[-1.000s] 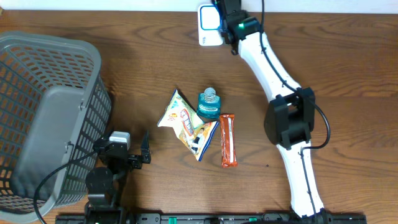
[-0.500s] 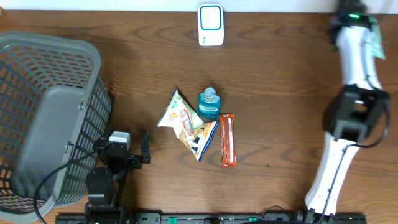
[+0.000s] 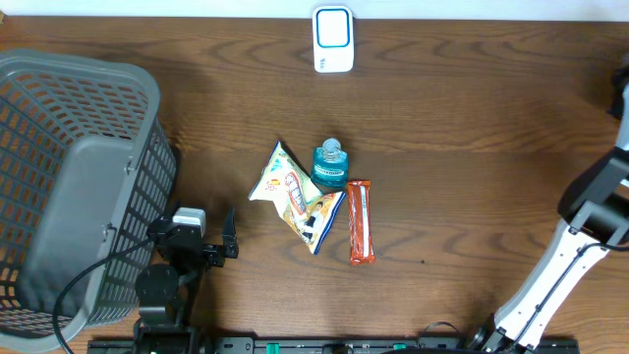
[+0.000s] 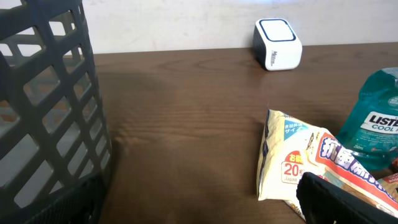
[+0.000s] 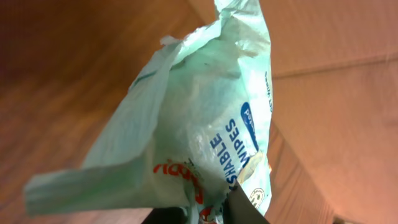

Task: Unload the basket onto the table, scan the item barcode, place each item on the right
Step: 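Move the right gripper with the wipes off to the upper right, then reach the right gripper down and grasp the teal mouthwash bottle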

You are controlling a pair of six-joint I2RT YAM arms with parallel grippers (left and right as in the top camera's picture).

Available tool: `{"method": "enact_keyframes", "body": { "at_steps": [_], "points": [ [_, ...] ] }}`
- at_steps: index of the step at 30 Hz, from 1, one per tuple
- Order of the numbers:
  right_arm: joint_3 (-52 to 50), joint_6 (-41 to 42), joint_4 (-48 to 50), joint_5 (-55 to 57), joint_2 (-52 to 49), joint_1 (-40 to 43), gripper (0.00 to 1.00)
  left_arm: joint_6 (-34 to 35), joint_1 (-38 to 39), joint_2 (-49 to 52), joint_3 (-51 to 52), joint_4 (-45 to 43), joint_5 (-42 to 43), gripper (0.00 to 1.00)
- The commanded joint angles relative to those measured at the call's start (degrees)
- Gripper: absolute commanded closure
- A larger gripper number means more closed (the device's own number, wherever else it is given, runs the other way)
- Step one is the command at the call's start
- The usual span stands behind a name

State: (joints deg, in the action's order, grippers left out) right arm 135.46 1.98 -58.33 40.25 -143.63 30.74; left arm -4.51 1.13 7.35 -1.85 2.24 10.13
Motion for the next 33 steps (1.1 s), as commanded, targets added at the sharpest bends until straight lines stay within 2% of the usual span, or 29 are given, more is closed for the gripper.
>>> {"method": "enact_keyframes", "body": {
  "at_steps": [1, 2, 4, 6, 7, 8, 12, 18, 23, 24, 27, 30, 33],
  "points": [
    [-0.3, 4.9, -1.1, -3.3, 2.2, 3.1, 0.76, 0.3, -0.1, -0.2, 1.6, 0.7, -0.1, 0.02],
    [-0.3, 4.8, -1.5, -5.2, 2.2, 3.8, 0.67, 0.3, -0.1, -0.2, 1.6, 0.7, -0.1, 0.02],
    [-0.3, 4.9, -1.9, -8.2, 2.3, 4.9, 0.41, 0.3, -0.1, -0.2, 1.6, 0.7, -0.1, 0.02],
    [-0.2, 4.8, -2.2, -10.6, 2.4, 5.4, 0.25, 0.3, -0.1, -0.2, 1.6, 0.7, -0.1, 0.02],
    [-0.2, 4.8, -2.4, -11.9, 2.6, 5.4, 0.08, 0.3, -0.1, -0.2, 1.6, 0.7, -0.1, 0.02],
    [-0.1, 4.8, -2.6, -13.8, 3.0, 5.3, 0.01, 0.3, -0.1, -0.2, 1.6, 0.7, -0.1, 0.02],
    [0.0, 4.9, -2.5, -21.9, 6.2, 3.9, 0.01, 0.3, -0.1, -0.2, 1.6, 0.7, -0.1, 0.02],
    [0.0, 4.9, -2.2, -49.6, 15.3, -0.8, 0.01, 0.3, -0.1, -0.2, 1.6, 0.7, -0.1, 0.02],
    [0.0, 5.0, -4.8, -77.0, 22.4, -7.3, 0.01, 0.3, -0.1, -0.2, 1.6, 0.7, -0.1, 0.02],
    [0.0, 5.7, -5.3, -78.9, 22.7, -8.0, 0.01, 0.3, -0.1, -0.2, 1.6, 0.7, -0.1, 0.02],
    [0.0, 17.2, -11.1, -83.7, 23.7, -12.9, 0.01, 0.3, -0.1, -0.2, 1.6, 0.7, -0.1, 0.02],
    [0.0, 33.6, -18.8, -84.3, 23.6, -18.6, 0.01, 0.3, -0.1, -0.2, 1.6, 0.7, -0.1, 0.02],
    [-0.2, 40.3, -23.6, -84.3, 23.3, -24.1, 0.01, 0.3, -0.1, -0.2, 1.6, 0.7, -0.1, 0.02]
  ]
}}
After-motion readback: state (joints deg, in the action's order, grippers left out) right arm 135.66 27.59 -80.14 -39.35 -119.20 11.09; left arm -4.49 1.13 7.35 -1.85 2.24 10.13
